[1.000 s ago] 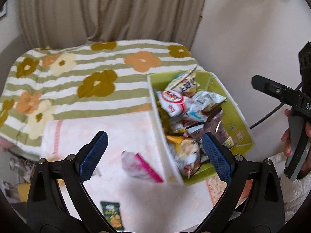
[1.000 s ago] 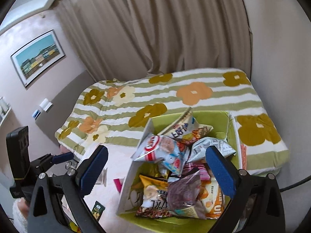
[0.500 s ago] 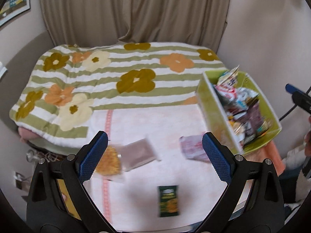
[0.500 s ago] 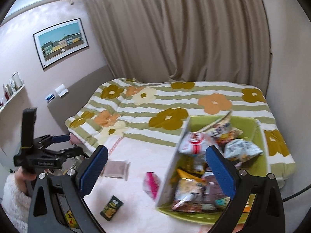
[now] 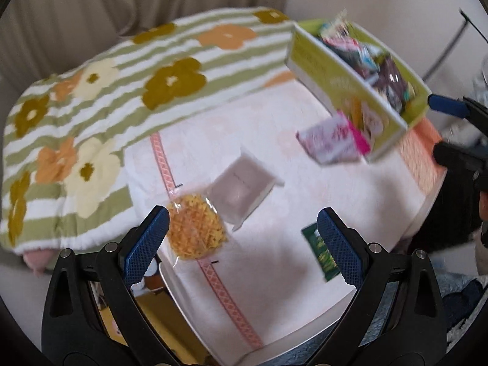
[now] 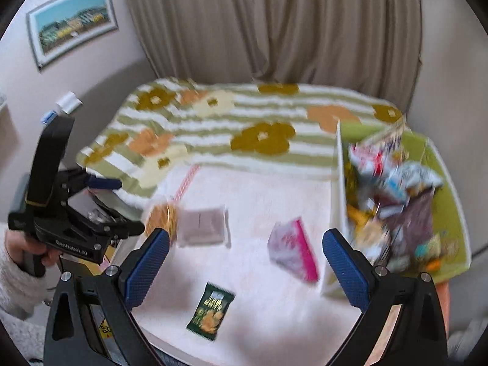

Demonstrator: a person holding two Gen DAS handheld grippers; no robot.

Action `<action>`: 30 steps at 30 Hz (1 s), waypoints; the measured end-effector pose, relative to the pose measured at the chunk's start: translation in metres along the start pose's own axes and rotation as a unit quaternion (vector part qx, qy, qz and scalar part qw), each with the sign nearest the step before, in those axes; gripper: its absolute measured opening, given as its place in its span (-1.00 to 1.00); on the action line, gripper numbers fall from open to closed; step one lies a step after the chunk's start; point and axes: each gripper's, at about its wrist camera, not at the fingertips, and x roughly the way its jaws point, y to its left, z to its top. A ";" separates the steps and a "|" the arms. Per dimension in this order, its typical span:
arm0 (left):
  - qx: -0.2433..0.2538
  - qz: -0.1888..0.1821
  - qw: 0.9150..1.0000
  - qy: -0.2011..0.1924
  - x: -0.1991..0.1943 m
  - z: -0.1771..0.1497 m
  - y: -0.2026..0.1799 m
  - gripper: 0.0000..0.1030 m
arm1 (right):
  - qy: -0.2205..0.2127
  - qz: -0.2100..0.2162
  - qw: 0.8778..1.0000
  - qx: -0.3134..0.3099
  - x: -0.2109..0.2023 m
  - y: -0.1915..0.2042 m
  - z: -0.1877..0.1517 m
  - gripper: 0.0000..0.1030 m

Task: Organize snacks
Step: 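Move both tools back over the tray toward the remaining snacks, then grasp the grey square pack with left tool while right grasps the green cracker pack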

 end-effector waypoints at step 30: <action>0.223 -0.059 0.966 0.116 0.172 0.030 -0.004 0.82 | 0.185 -0.108 0.958 0.191 0.134 0.038 -0.127 0.59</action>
